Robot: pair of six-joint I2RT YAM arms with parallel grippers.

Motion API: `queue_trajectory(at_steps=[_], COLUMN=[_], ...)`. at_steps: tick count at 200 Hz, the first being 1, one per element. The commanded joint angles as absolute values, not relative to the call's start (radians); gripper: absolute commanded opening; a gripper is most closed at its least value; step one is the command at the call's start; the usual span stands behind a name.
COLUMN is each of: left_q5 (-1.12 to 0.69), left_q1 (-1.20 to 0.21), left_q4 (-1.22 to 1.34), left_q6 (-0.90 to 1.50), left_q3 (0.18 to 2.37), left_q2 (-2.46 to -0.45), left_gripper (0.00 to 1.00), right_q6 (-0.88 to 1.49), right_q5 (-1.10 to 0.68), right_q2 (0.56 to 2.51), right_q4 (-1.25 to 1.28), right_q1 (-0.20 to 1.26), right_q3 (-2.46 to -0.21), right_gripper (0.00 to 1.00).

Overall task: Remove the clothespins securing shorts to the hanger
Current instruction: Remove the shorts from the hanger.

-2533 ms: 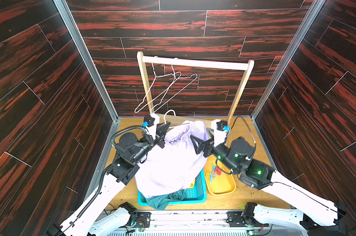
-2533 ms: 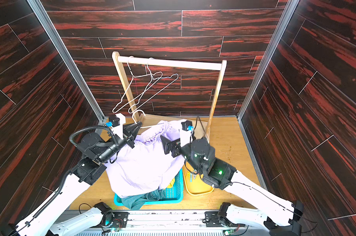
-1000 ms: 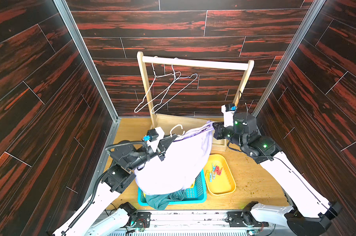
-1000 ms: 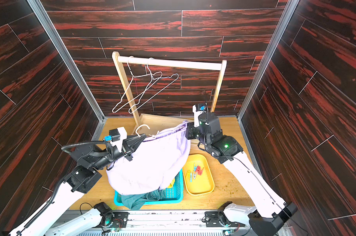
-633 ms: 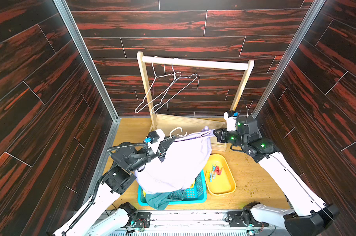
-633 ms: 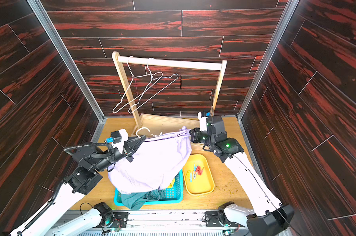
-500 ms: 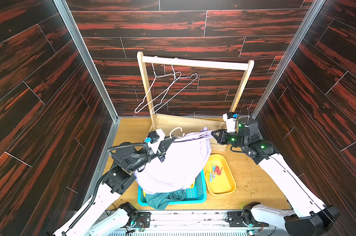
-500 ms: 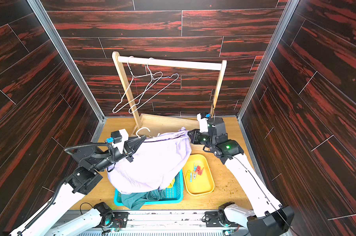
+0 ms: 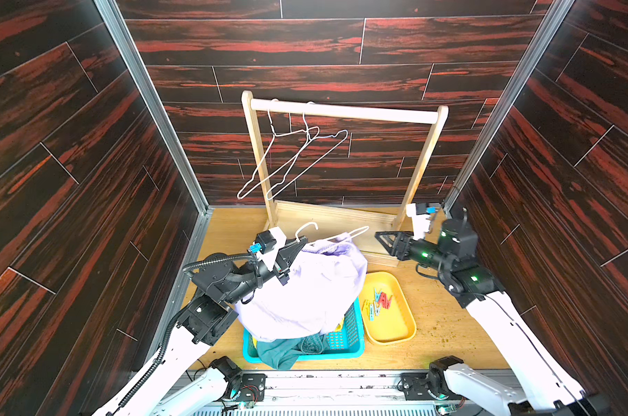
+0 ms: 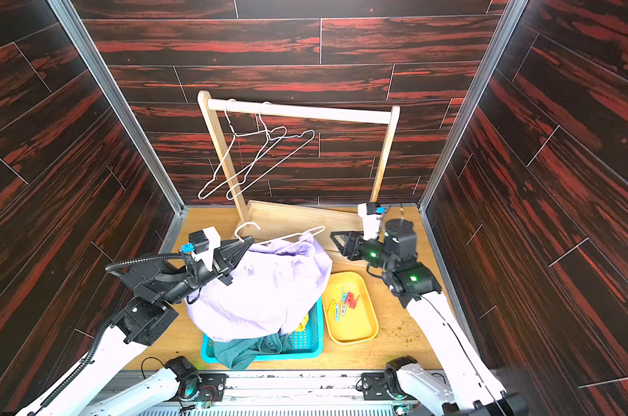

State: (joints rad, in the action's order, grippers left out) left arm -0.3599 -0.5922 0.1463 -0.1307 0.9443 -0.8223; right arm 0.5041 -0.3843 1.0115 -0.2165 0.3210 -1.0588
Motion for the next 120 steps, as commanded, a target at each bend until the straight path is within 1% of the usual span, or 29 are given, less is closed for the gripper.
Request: queue_trajectory(at_steps=[1,26,50,81,101,120], left_q5=[-0.391,-0.448,-0.507,-0.551,-0.568,-0.573], left_q1=[-0.594,-0.594,-0.594,-0.595,-0.594,-0.594], left_q4=[0.155,0.096,0.034,-0.005,-0.025,-0.054], left_q6=[-0.129,-0.119,-0.105,-0.077,-0.071,-0.077], left_q3=[0.980,1.012,1.038,1.052,1.060,1.074], left_q2=[-0.826,-0.846,-0.864,-0.870,-0.874,-0.880], left_gripper=[0.00,0.00,0.00,0.00,0.00,0.00], right_q6=[0.468,0.343,0.208,0.045,-0.081,-0.219], right_q5=[-0.439,-0.525,-0.651,-0.836,-0.922,-0.944], right_q2=[0.942,0.890,0.916,1.007,1.072,1.118], right_q4=[-0.155,-0.101,-0.095,-0.184,-0.274,-0.379], right_q1=[0.315,0.315,0.314,0.317,0.324,0.336], right_q3=[-1.036,-1.050,-1.120,-1.232,-1.294,-1.348], right_gripper=[0.48,0.50,0.53,0.53,0.52,0.52])
